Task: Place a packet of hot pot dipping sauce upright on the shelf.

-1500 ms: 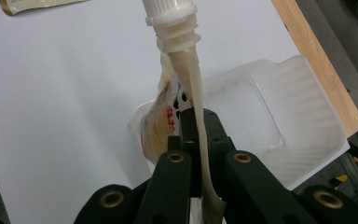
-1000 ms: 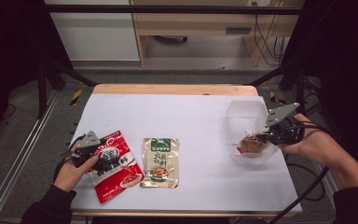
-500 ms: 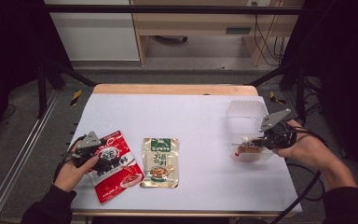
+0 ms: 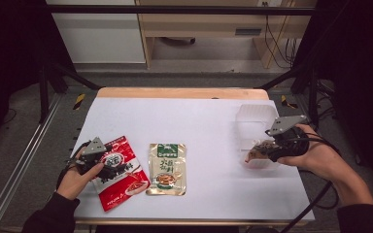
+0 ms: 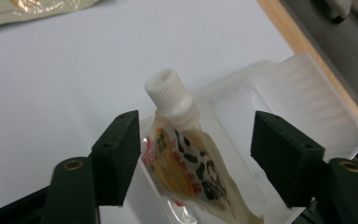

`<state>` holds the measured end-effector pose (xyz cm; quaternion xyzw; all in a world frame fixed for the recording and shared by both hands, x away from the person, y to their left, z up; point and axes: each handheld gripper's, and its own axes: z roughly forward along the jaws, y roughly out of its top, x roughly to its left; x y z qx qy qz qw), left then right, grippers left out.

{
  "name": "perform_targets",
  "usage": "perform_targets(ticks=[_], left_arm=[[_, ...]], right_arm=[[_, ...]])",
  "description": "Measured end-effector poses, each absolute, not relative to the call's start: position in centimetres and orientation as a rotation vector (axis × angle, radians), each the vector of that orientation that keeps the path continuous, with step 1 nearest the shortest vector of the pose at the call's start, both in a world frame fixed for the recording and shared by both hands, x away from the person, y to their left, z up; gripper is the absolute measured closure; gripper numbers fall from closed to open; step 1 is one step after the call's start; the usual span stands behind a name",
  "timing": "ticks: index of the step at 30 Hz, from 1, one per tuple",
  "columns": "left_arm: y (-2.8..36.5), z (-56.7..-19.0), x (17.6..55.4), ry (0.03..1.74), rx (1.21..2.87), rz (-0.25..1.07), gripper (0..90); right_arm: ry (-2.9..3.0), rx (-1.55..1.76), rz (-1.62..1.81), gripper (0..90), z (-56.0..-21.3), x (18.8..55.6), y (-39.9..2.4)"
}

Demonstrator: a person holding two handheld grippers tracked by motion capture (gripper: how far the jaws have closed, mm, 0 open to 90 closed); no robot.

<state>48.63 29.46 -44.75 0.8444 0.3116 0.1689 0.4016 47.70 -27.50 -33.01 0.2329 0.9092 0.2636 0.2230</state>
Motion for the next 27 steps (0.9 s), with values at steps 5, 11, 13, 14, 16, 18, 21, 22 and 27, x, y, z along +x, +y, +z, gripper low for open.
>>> perform_targets(ticks=[5, 11, 13, 14, 16, 18, 21, 22, 27], left_arm=[[29.3, -44.7, 48.6, 0.781, 2.14, 0.429, 7.0], [29.3, -44.8, 48.6, 0.779, 2.142, 0.426, 7.0], [29.3, -44.8, 48.6, 0.779, 2.142, 0.425, 7.0], [29.3, -44.8, 48.6, 0.778, 2.142, 0.425, 7.0], [29.3, -44.8, 48.6, 0.778, 2.143, 0.425, 7.0], [29.2, -44.7, 48.6, 0.774, 2.146, 0.422, 7.0], [29.1, -44.7, 48.6, 0.766, 2.149, 0.42, 7.0], [29.0, -44.6, 48.5, 0.764, 2.15, 0.421, 7.1], [28.5, -44.4, 48.7, 0.742, 2.162, 0.408, 7.0]], right_arm=[[2.424, 0.642, 0.784, 21.4, -31.9, 46.8, -26.1], [2.358, 0.594, 0.871, 15.5, -31.0, 45.8, -23.3], [2.342, 0.59, 0.893, 14.3, -30.7, 45.5, -22.0], [2.333, 0.574, 0.903, 14.2, -30.6, 45.4, -21.6], [2.319, 0.569, 0.921, 13.3, -30.4, 45.1, -20.5], [2.303, 0.571, 0.939, 11.8, -30.3, 44.8, -19.2], [2.287, 0.582, 0.979, 10.0, -30.6, 44.5, -17.6], [2.287, 0.57, 0.989, 9.4, -30.8, 44.3, -16.8], [2.293, 0.552, 1.01, 12.9, -32.8, 43.7, -13.7]])
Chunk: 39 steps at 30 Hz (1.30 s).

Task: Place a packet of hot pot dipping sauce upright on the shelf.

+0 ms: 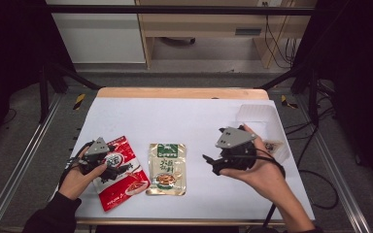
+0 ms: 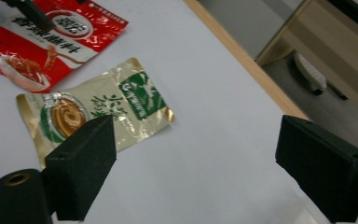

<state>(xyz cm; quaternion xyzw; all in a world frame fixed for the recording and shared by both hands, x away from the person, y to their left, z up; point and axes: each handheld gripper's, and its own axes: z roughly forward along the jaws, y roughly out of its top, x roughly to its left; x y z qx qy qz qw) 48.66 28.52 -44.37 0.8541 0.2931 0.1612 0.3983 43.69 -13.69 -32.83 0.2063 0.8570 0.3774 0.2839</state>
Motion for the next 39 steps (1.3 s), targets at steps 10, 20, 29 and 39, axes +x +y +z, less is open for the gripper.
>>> perform_targets(ticks=[10, 20, 29, 39], left_arm=[[26.8, -43.5, 49.9, 0.677, 2.183, 0.365, 7.1], [24.4, -44.1, 52.4, 0.661, 2.228, 0.309, 8.2], [21.6, -45.0, 54.4, 0.678, 2.245, 0.29, 10.0], [19.2, -45.9, 55.2, 0.694, 2.295, 0.289, 11.3]], right_arm=[[2.331, 0.571, 1.063, 24.3, -37.7, 43.1, -9.3], [2.348, 0.662, 1.121, 35.0, -41.4, 43.7, -6.8], [2.366, 0.647, 1.117, 37.6, -43.9, 43.7, -5.0], [2.402, 0.639, 1.117, 37.4, -45.1, 43.3, -4.2]])
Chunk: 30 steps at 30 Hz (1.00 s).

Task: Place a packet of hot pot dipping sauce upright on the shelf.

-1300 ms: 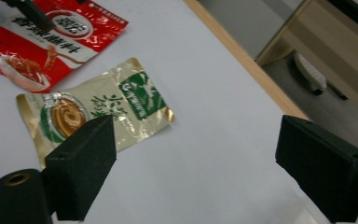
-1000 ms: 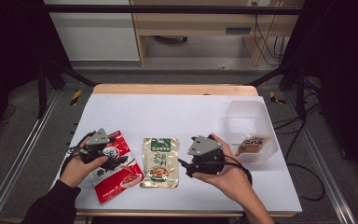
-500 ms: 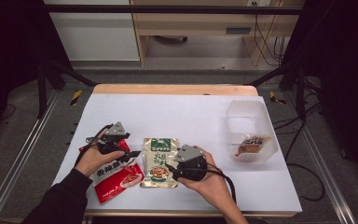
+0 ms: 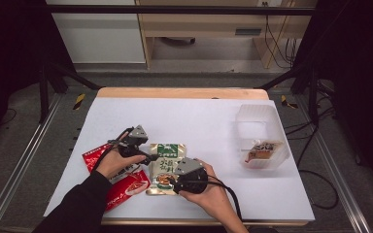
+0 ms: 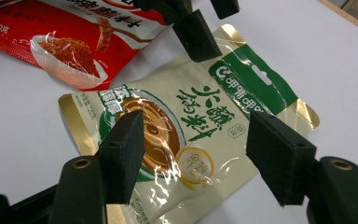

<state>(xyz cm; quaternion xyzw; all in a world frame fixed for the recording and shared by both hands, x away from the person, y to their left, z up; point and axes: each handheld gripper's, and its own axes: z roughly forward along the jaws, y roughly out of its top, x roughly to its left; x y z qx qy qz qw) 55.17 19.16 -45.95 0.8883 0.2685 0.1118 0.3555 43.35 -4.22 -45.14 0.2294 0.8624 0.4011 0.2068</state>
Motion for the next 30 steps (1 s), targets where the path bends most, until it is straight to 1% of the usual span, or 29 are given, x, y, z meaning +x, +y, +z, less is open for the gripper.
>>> perform_targets(ticks=[16, 19, 23, 26, 30], left_arm=[[18.4, -46.8, 55.6, 0.704, 2.32, 0.222, 13.7], [18.4, -46.8, 55.5, 0.69, 2.324, 0.206, 17.0], [18.4, -46.6, 55.3, 0.683, 2.322, 0.178, 19.2], [18.4, -46.3, 55.1, 0.676, 2.314, 0.188, 21.0], [18.5, -45.8, 54.8, 0.677, 2.301, 0.189, 26.3]], right_arm=[[2.414, 0.64, 1.117, 36.7, -45.3, 43.4, -4.2], [2.411, 0.642, 1.118, 36.5, -45.4, 43.5, -4.2], [2.407, 0.644, 1.118, 36.2, -45.3, 43.5, -4.3], [2.402, 0.652, 1.114, 36.1, -45.2, 43.6, -4.5], [2.394, 0.661, 1.117, 35.9, -45.2, 43.7, -4.7]])
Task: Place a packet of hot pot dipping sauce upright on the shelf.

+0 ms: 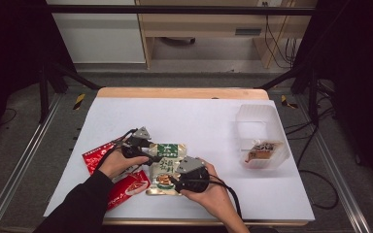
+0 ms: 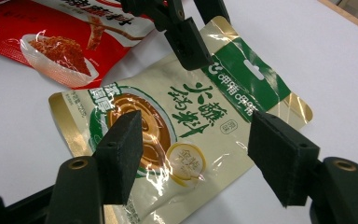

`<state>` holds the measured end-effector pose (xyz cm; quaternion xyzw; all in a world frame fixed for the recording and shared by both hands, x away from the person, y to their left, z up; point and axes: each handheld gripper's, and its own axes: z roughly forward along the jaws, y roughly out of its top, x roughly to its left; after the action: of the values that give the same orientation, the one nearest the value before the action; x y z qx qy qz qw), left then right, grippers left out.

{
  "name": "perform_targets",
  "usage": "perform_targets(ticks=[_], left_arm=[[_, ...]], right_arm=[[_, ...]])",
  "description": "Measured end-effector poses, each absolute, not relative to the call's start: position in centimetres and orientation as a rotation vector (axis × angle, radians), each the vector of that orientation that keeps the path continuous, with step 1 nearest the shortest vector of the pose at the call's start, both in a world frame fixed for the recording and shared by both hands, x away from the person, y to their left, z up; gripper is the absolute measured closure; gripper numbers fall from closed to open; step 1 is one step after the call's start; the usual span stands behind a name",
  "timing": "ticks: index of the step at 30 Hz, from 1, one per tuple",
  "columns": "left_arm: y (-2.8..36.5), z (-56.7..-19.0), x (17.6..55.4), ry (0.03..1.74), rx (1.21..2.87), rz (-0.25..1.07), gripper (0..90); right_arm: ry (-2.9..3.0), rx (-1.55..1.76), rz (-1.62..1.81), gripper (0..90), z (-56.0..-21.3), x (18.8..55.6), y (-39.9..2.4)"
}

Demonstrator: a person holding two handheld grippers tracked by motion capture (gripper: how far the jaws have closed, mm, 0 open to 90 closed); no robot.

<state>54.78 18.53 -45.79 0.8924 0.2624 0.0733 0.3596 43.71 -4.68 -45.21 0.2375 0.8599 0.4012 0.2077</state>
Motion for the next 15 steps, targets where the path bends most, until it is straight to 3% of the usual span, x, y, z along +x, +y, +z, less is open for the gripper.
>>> perform_targets(ticks=[15], left_arm=[[19.1, -44.1, 53.0, 0.599, 2.334, 0.223, 53.4]], right_arm=[[2.385, 0.681, 1.106, 34.9, -45.2, 43.9, -5.0]])
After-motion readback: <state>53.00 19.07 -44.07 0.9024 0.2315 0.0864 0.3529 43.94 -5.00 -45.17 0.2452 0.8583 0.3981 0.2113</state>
